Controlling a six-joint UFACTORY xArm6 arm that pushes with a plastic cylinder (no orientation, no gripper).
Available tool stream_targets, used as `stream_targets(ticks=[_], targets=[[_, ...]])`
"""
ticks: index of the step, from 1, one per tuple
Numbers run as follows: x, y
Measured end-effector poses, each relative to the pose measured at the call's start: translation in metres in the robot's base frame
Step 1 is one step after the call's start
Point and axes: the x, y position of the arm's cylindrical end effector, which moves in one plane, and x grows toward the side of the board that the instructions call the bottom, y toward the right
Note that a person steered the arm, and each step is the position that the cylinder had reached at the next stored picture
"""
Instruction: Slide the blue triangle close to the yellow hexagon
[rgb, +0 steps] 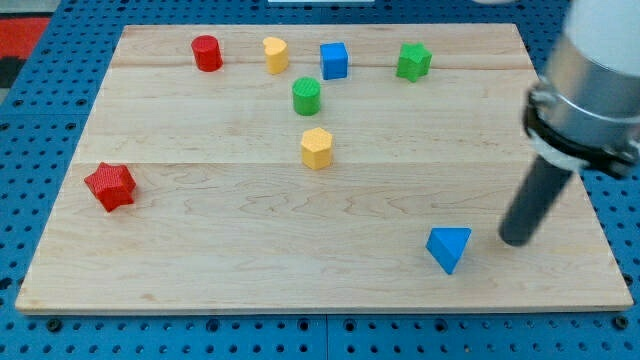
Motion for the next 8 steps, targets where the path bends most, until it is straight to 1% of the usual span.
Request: stream_targets(ticks=[1, 2, 4, 5, 8], targets=[[0.014, 0.008], [0.014, -0.035], [0.014, -0.137], [0.007, -0.159], [-0.035, -0.160]])
